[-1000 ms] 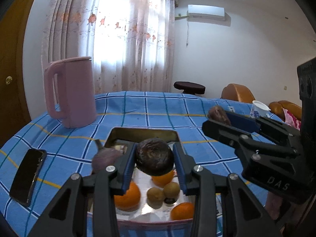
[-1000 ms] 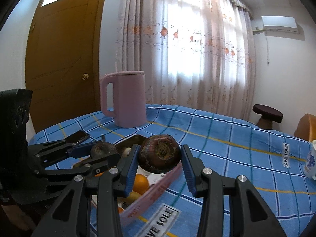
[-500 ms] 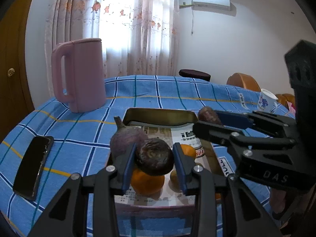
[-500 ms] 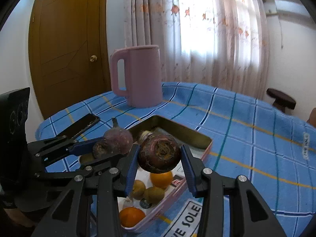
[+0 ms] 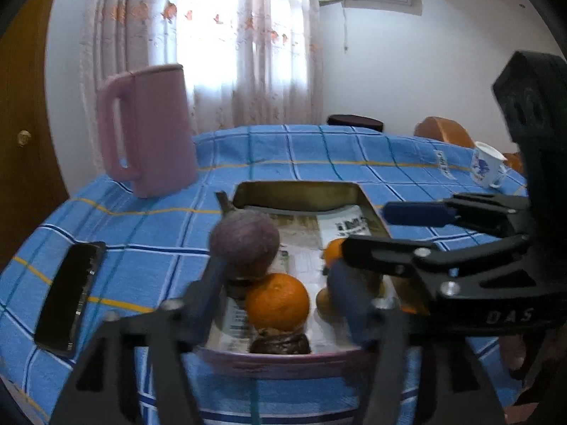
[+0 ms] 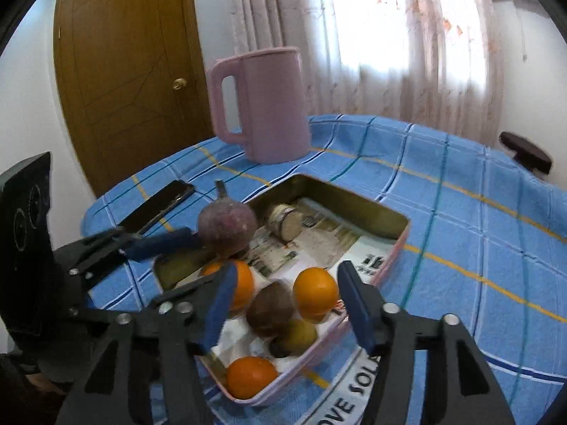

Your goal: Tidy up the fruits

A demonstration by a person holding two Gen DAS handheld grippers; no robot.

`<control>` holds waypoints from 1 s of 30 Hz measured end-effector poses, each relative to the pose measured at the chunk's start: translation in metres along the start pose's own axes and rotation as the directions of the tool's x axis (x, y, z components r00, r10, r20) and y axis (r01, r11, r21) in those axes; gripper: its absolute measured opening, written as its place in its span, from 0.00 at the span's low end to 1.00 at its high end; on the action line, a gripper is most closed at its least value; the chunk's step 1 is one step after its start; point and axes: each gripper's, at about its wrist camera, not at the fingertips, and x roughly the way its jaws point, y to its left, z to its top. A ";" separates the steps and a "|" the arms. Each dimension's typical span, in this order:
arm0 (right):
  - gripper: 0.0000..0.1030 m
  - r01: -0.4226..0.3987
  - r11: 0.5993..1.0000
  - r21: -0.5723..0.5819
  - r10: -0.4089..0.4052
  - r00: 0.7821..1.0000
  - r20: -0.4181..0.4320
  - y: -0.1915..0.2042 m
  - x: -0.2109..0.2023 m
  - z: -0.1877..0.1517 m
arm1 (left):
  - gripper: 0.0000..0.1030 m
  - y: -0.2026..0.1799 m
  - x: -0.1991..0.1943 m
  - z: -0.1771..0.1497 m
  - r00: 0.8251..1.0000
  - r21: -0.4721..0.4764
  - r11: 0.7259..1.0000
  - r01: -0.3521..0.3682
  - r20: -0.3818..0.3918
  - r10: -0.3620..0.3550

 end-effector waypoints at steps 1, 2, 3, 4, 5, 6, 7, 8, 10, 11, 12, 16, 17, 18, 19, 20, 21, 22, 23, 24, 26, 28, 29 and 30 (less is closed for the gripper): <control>0.60 0.009 1.000 -0.006 -0.009 1.000 0.009 0.001 -0.003 0.000 | 0.75 0.001 -0.001 0.000 1.000 0.001 1.000 0.003 0.007 -0.003; 0.60 0.010 1.000 -0.007 -0.010 1.000 0.018 0.001 -0.008 0.000 | 0.75 0.002 -0.003 0.001 1.000 -0.003 1.000 0.017 0.012 -0.017; 0.61 0.008 1.000 -0.006 -0.008 1.000 0.026 0.000 -0.011 0.001 | 0.75 0.002 -0.004 0.002 1.000 -0.006 1.000 0.024 0.013 -0.024; 0.61 0.010 1.000 -0.004 -0.009 0.999 0.035 0.000 -0.015 0.002 | 0.75 0.002 -0.006 0.002 1.000 -0.006 1.000 0.022 0.018 -0.022; 0.61 0.016 1.000 -0.004 -0.016 0.999 0.048 -0.001 -0.019 0.003 | 0.76 0.001 -0.008 0.003 1.000 -0.005 1.000 0.021 0.022 -0.021; 0.61 0.025 1.000 -0.002 -0.025 0.998 0.058 -0.002 -0.023 0.003 | 0.76 0.001 -0.009 0.004 0.999 -0.004 1.000 0.023 0.025 -0.023; 0.61 0.034 0.999 0.001 -0.034 0.997 0.071 -0.003 -0.028 0.004 | 0.76 0.001 -0.011 0.004 0.999 -0.006 1.000 0.026 0.030 -0.026; 0.61 0.042 0.999 0.005 -0.042 0.995 0.085 -0.004 -0.033 0.003 | 0.77 0.001 -0.012 0.005 0.999 -0.009 1.000 0.027 0.035 -0.026; 0.61 0.064 0.998 0.015 -0.065 0.992 0.108 -0.007 -0.042 0.003 | 0.79 0.001 -0.016 0.006 0.999 -0.012 1.000 0.023 0.046 -0.023; 0.61 0.072 0.997 0.018 -0.073 0.991 0.114 -0.008 -0.044 0.004 | 0.79 0.002 -0.019 0.007 0.998 -0.015 1.000 0.024 0.052 -0.023; 0.61 0.083 0.996 0.021 -0.085 0.989 0.124 -0.009 -0.048 0.004 | 0.81 0.003 -0.021 0.008 0.998 -0.018 1.000 0.024 0.059 -0.023; 0.62 0.116 0.992 0.039 -0.121 0.981 0.152 -0.012 -0.060 0.004 | 0.88 0.004 -0.029 0.011 0.996 -0.025 1.000 0.017 0.087 -0.015; 0.62 0.117 0.992 0.038 -0.122 0.980 0.155 -0.012 -0.061 0.004 | 0.89 0.005 -0.031 0.012 0.996 -0.026 1.000 0.016 0.091 -0.014; 0.63 0.120 0.992 0.036 -0.124 0.980 0.156 -0.011 -0.062 0.004 | 0.89 0.004 -0.032 0.012 0.996 -0.028 0.999 0.017 0.093 -0.015; 0.63 0.125 0.992 0.033 -0.128 0.979 0.156 -0.011 -0.062 0.003 | 0.89 0.005 -0.034 0.013 0.995 -0.029 0.999 0.018 0.098 -0.015; 0.63 0.129 0.991 0.030 -0.132 0.979 0.156 -0.010 -0.063 0.003 | 0.89 0.005 -0.034 0.013 0.995 -0.029 0.999 0.018 0.100 -0.015; 0.63 0.134 0.991 0.029 -0.137 0.978 0.157 -0.010 -0.063 0.002 | 0.89 0.005 -0.035 0.013 0.995 -0.030 0.999 0.016 0.102 -0.013; 0.63 0.144 0.989 0.027 -0.146 0.976 0.159 -0.009 -0.064 0.001 | 0.89 0.005 -0.036 0.014 0.994 -0.033 0.999 0.016 0.104 -0.012; 0.63 0.161 0.987 0.025 -0.163 0.973 0.166 -0.008 -0.065 0.000 | 0.90 0.005 -0.037 0.014 0.994 -0.035 0.999 0.016 0.106 -0.012; 0.63 0.169 0.985 0.025 -0.170 0.970 0.171 -0.007 -0.066 -0.001 | 0.91 0.005 -0.038 0.014 0.994 -0.036 0.999 0.016 0.110 -0.012; 0.63 0.178 0.984 0.024 -0.180 0.966 0.184 -0.005 -0.069 -0.003 | 0.92 0.004 -0.039 0.015 0.993 -0.037 0.999 0.014 0.115 -0.010; 0.63 0.182 0.983 0.027 -0.184 0.965 0.189 -0.005 -0.072 -0.006 | 0.92 0.004 -0.040 0.015 0.993 -0.038 0.999 0.017 0.117 -0.013; 0.63 0.182 0.983 0.028 -0.184 0.965 0.188 -0.005 -0.072 -0.007 | 0.92 0.004 -0.041 0.015 0.993 -0.039 0.999 0.018 0.118 -0.014; 0.63 0.182 0.983 0.030 -0.185 0.965 0.188 -0.005 -0.073 -0.007 | 0.92 0.003 -0.042 0.016 0.993 -0.039 0.999 0.019 0.119 -0.014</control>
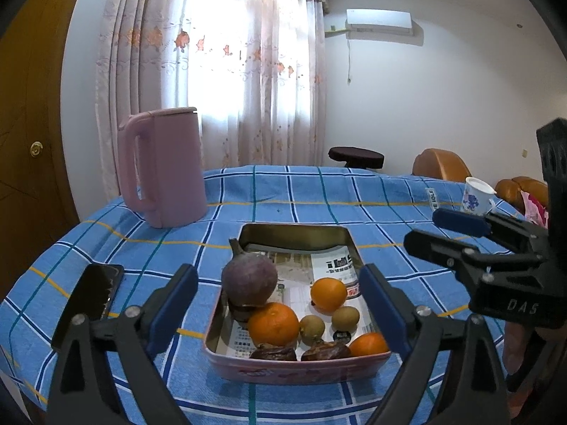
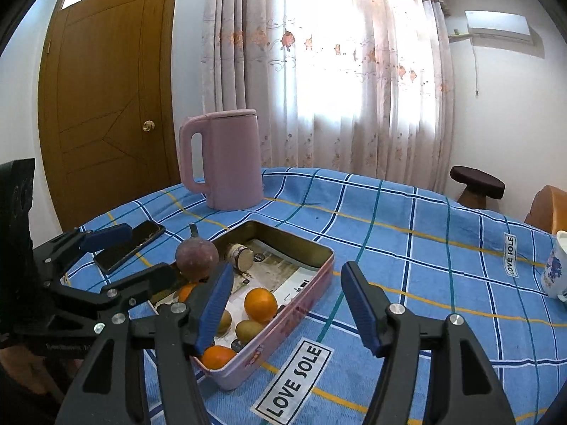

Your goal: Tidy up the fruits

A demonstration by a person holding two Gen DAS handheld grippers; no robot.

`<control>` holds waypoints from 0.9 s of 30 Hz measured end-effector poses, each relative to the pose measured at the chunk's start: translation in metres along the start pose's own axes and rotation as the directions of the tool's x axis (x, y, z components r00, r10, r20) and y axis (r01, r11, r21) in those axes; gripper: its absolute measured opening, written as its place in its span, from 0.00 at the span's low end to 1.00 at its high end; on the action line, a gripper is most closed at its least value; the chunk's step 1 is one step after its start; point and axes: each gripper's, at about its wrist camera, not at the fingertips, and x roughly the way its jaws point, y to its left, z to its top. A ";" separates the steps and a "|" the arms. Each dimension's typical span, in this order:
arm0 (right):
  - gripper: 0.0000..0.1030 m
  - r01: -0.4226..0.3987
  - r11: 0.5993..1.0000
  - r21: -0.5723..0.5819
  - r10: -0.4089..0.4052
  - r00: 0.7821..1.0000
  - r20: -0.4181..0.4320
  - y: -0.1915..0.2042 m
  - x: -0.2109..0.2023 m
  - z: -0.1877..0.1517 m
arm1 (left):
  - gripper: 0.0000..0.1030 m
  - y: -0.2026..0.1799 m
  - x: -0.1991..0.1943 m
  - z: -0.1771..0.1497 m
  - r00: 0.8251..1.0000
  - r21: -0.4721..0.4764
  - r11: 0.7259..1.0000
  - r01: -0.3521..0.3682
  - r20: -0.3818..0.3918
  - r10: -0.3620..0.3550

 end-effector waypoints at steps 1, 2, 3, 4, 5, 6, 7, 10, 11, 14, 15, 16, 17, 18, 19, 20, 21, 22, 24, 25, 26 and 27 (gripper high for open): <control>0.63 0.002 1.000 0.001 -0.002 1.000 0.002 0.000 -0.001 -0.001 | 0.92 0.000 -0.001 0.000 1.000 0.000 1.000 0.000 0.000 0.000; 0.63 0.005 1.000 0.004 -0.005 1.000 0.004 -0.001 -0.003 -0.001 | 0.92 -0.001 -0.001 0.000 1.000 0.000 1.000 0.001 0.001 -0.001; 0.63 0.006 1.000 0.006 -0.006 1.000 0.005 -0.001 -0.004 -0.001 | 0.92 -0.001 -0.002 0.000 1.000 0.001 1.000 0.002 0.004 -0.002; 0.63 0.007 1.000 0.008 -0.007 1.000 0.006 -0.001 -0.005 -0.001 | 0.92 -0.001 -0.002 0.000 1.000 0.001 1.000 0.003 0.004 -0.003; 0.63 0.009 1.000 0.009 -0.009 1.000 0.009 -0.002 -0.007 -0.002 | 0.92 -0.002 -0.002 0.000 1.000 0.001 1.000 0.004 0.004 -0.004; 0.63 0.011 1.000 0.009 -0.011 1.000 0.011 -0.002 -0.008 -0.002 | 0.93 -0.003 -0.002 0.000 1.000 0.001 1.000 0.005 0.006 -0.005; 0.63 0.014 1.000 0.010 -0.014 1.000 0.013 -0.003 -0.010 -0.002 | 0.93 -0.004 -0.002 0.001 1.000 0.002 1.000 0.005 0.006 -0.005; 0.63 0.017 1.000 0.012 -0.017 1.000 0.017 -0.004 -0.013 -0.003 | 0.95 -0.005 -0.002 0.001 1.000 0.002 1.000 0.008 0.006 -0.008; 0.63 0.019 1.000 0.012 -0.020 1.000 0.018 -0.004 -0.013 -0.003 | 0.95 -0.005 -0.002 0.001 1.000 0.004 1.000 0.008 0.004 -0.009; 0.63 0.021 1.000 0.016 -0.022 1.000 0.021 -0.005 -0.016 -0.003 | 0.95 -0.007 -0.003 0.002 1.000 0.005 1.000 0.010 0.005 -0.010; 0.63 0.022 1.000 0.016 -0.022 1.000 0.022 -0.005 -0.016 -0.003 | 0.95 -0.008 -0.003 0.003 1.000 0.005 1.000 0.011 0.007 -0.011; 0.63 0.023 1.000 0.016 -0.023 0.999 0.023 -0.005 -0.017 -0.003 | 0.95 -0.009 -0.004 0.003 1.000 0.005 1.000 0.011 0.010 -0.011; 0.63 0.024 1.000 0.015 -0.024 0.999 0.023 -0.004 -0.018 -0.002 | 0.95 -0.009 -0.005 0.004 1.000 0.006 1.000 0.011 0.011 -0.012; 0.63 0.025 1.000 0.014 -0.025 0.999 0.025 -0.004 -0.019 -0.003 | 0.95 -0.010 -0.005 0.004 1.000 0.007 1.000 0.011 0.012 -0.012; 0.63 0.025 1.000 0.013 -0.025 0.999 0.027 -0.003 -0.019 -0.002 | 0.95 -0.010 -0.005 0.004 1.000 0.008 1.000 0.011 0.012 -0.011; 0.63 0.025 1.000 0.012 -0.025 0.999 0.030 -0.003 -0.020 -0.002 | 0.95 -0.011 -0.006 0.004 1.000 0.009 1.000 0.010 0.012 -0.010; 0.63 0.024 1.000 0.012 -0.025 0.999 0.032 -0.003 -0.021 -0.002 | 0.95 -0.011 -0.006 0.004 1.000 0.009 1.000 0.008 0.012 -0.008; 0.63 0.024 1.000 0.012 -0.024 0.999 0.034 -0.002 -0.021 -0.002 | 0.95 -0.011 -0.006 0.004 1.000 0.007 1.000 0.011 0.012 -0.011; 0.63 0.021 1.000 0.013 -0.022 0.999 0.039 -0.003 -0.023 -0.001 | 0.95 -0.011 -0.006 0.005 1.000 0.006 1.000 0.010 0.014 -0.010; 0.63 0.021 1.000 0.012 -0.021 0.999 0.041 -0.003 -0.024 -0.001 | 0.95 -0.011 -0.006 0.005 1.000 0.007 1.000 0.009 0.015 -0.009; 0.63 0.021 1.000 0.011 -0.022 0.999 0.041 -0.003 -0.024 -0.001 | 0.96 -0.012 -0.006 0.005 1.000 0.007 1.000 0.010 0.015 -0.010; 0.63 0.023 1.000 0.011 -0.023 0.999 0.043 -0.003 -0.025 -0.001 | 0.96 -0.012 -0.007 0.005 1.000 0.006 1.000 0.010 0.015 -0.010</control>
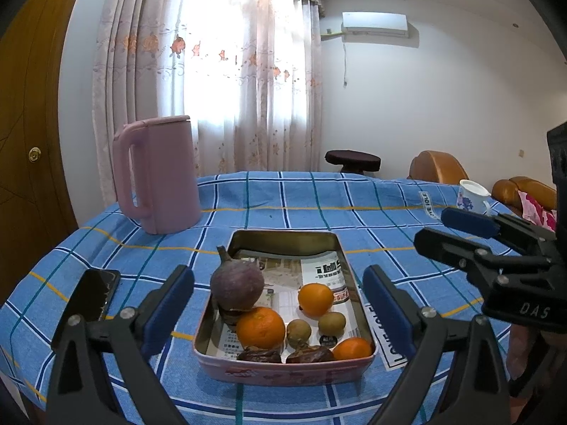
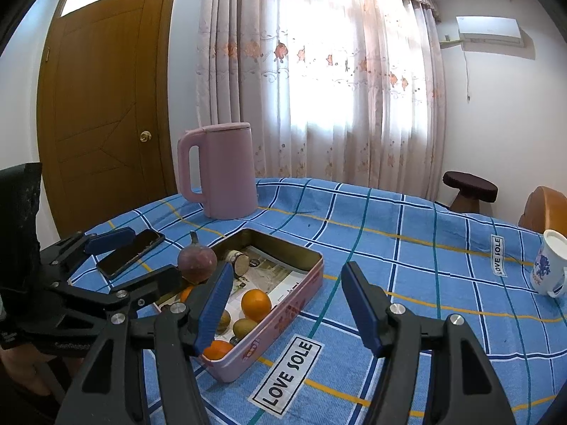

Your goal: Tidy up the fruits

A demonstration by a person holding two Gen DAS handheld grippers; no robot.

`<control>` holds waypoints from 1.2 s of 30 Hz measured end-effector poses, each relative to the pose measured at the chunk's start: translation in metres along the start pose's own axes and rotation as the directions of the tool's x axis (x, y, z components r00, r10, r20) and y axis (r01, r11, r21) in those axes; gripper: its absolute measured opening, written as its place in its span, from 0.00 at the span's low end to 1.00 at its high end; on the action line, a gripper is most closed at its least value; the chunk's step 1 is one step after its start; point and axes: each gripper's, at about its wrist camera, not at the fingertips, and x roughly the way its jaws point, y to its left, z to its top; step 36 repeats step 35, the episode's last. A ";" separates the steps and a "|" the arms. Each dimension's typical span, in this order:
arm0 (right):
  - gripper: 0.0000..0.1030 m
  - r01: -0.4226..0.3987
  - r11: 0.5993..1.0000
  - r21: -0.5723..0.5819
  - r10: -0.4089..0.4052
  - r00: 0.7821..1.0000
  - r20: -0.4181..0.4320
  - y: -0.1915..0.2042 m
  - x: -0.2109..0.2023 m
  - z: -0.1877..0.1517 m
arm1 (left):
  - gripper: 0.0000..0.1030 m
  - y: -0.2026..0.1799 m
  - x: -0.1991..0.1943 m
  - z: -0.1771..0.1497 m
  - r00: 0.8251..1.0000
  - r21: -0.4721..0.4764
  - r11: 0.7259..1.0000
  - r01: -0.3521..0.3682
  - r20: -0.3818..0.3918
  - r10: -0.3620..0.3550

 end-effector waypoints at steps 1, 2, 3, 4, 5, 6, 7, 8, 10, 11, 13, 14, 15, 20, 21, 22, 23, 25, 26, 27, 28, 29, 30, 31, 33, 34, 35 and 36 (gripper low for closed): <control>0.63 0.002 1.000 0.001 -0.002 1.000 0.002 -0.001 -0.001 0.000 | 0.96 -0.001 0.000 0.000 1.000 0.001 1.000 0.001 0.001 -0.001; 0.63 0.003 1.000 0.003 -0.003 1.000 0.004 -0.002 -0.002 0.000 | 0.97 -0.002 -0.001 0.000 1.000 0.004 1.000 0.002 0.001 -0.002; 0.63 0.004 1.000 0.005 -0.004 1.000 0.005 -0.002 -0.002 0.000 | 0.98 -0.003 -0.001 0.001 1.000 0.005 1.000 0.001 0.002 -0.001; 0.63 0.005 1.000 0.007 -0.005 1.000 0.007 -0.003 -0.003 0.000 | 0.98 -0.004 -0.001 0.001 1.000 0.005 1.000 -0.002 0.003 0.002; 0.63 0.005 1.000 0.010 -0.005 1.000 0.009 -0.004 -0.004 0.000 | 0.98 -0.004 -0.002 0.001 1.000 0.004 1.000 -0.002 0.005 0.002; 0.63 0.006 1.000 0.013 -0.006 1.000 0.011 -0.005 -0.005 0.000 | 0.98 -0.005 -0.002 0.002 1.000 0.003 1.000 -0.001 0.006 0.001; 0.63 0.007 1.000 0.016 -0.008 1.000 0.014 -0.007 -0.006 0.000 | 0.99 -0.005 -0.002 0.003 1.000 0.000 1.000 0.001 0.006 -0.001; 0.63 0.008 1.000 0.017 -0.008 1.000 0.016 -0.008 -0.007 0.000 | 0.99 -0.006 -0.002 0.003 1.000 -0.003 1.000 0.002 0.007 -0.002; 0.63 0.011 1.000 0.020 -0.012 1.000 0.020 -0.010 -0.010 -0.001 | 0.99 -0.007 -0.004 0.005 1.000 -0.004 1.000 0.005 0.013 -0.005; 0.63 0.014 1.000 0.022 -0.014 1.000 0.023 -0.012 -0.012 -0.001 | 0.99 -0.008 -0.005 0.006 1.000 -0.004 1.000 0.007 0.017 -0.007; 0.63 0.018 0.999 0.027 -0.019 0.999 0.029 -0.014 -0.014 -0.001 | 0.99 -0.009 -0.006 0.008 1.000 -0.009 1.000 0.014 0.025 -0.013; 0.63 0.020 0.999 0.031 -0.021 0.999 0.033 -0.016 -0.016 -0.001 | 1.00 -0.011 -0.007 0.009 0.999 -0.010 1.000 0.021 0.026 -0.021; 0.63 0.022 0.999 0.034 -0.023 0.999 0.036 -0.017 -0.017 -0.002 | 1.00 -0.012 -0.007 0.009 0.999 -0.010 1.000 0.026 0.027 -0.025; 0.63 0.034 0.998 0.045 -0.036 0.998 0.044 -0.023 -0.023 -0.004 | 1.00 -0.020 -0.006 0.009 1.000 0.012 1.000 0.010 0.022 -0.010; 0.63 0.035 0.998 0.046 -0.037 0.998 0.044 -0.023 -0.023 -0.004 | 1.00 -0.021 -0.005 0.009 1.000 0.014 1.000 0.013 0.015 -0.013; 0.63 0.035 0.998 0.048 -0.037 0.998 0.044 -0.024 -0.023 -0.005 | 1.00 -0.022 -0.004 0.008 1.000 0.012 1.000 0.017 0.007 -0.017; 0.63 0.036 0.998 0.049 -0.038 0.998 0.043 -0.024 -0.023 -0.006 | 1.00 -0.023 -0.003 0.008 1.000 0.010 1.000 0.017 0.002 -0.017; 0.63 0.039 0.998 0.051 -0.041 0.998 0.041 -0.025 -0.023 -0.008 | 1.00 -0.023 -0.001 0.007 1.000 0.016 1.000 0.005 -0.003 -0.005; 0.63 0.039 0.998 0.053 -0.041 0.998 0.038 -0.025 -0.023 -0.009 | 1.00 -0.024 0.000 0.006 1.000 0.014 1.000 0.009 -0.008 -0.008; 0.63 0.040 0.998 0.055 -0.041 0.999 0.035 -0.026 -0.023 -0.010 | 1.00 -0.023 0.001 0.006 1.000 0.010 1.000 0.020 -0.015 -0.020; 0.63 0.042 0.998 0.056 -0.044 0.999 0.032 -0.026 -0.022 -0.011 | 1.00 -0.023 0.002 0.005 0.999 0.010 1.000 0.026 -0.020 -0.026; 0.63 0.044 0.997 0.057 -0.046 0.998 0.030 -0.028 -0.022 -0.012 | 1.00 -0.023 0.002 0.004 0.999 0.011 1.000 0.024 -0.024 -0.024; 0.63 0.047 0.997 0.058 -0.049 0.998 0.027 -0.029 -0.022 -0.013 | 1.00 -0.023 0.002 0.003 0.999 0.011 1.000 0.026 -0.025 -0.026; 0.63 0.051 0.997 0.060 -0.053 0.998 0.024 -0.030 -0.021 -0.013 | 1.00 -0.023 0.002 0.003 0.999 0.011 0.999 0.031 -0.024 -0.031; 0.63 0.059 0.996 0.069 -0.061 0.998 0.020 -0.035 -0.022 -0.015 | 1.00 -0.024 0.001 0.003 0.999 0.014 0.999 0.030 -0.021 -0.030; 0.63 0.065 0.995 0.071 -0.066 0.998 0.018 -0.037 -0.022 -0.016 | 1.00 -0.025 0.000 0.003 1.000 0.017 1.000 0.025 -0.019 -0.024; 0.63 0.075 0.995 0.070 -0.077 0.997 0.015 -0.039 -0.023 -0.018 | 1.00 -0.025 0.000 0.003 1.000 0.019 1.000 0.022 -0.017 -0.022; 0.63 0.075 0.995 0.070 -0.077 0.997 0.015 -0.039 -0.023 -0.018 | 1.00 -0.025 0.000 0.003 1.000 0.019 1.000 0.022 -0.017 -0.022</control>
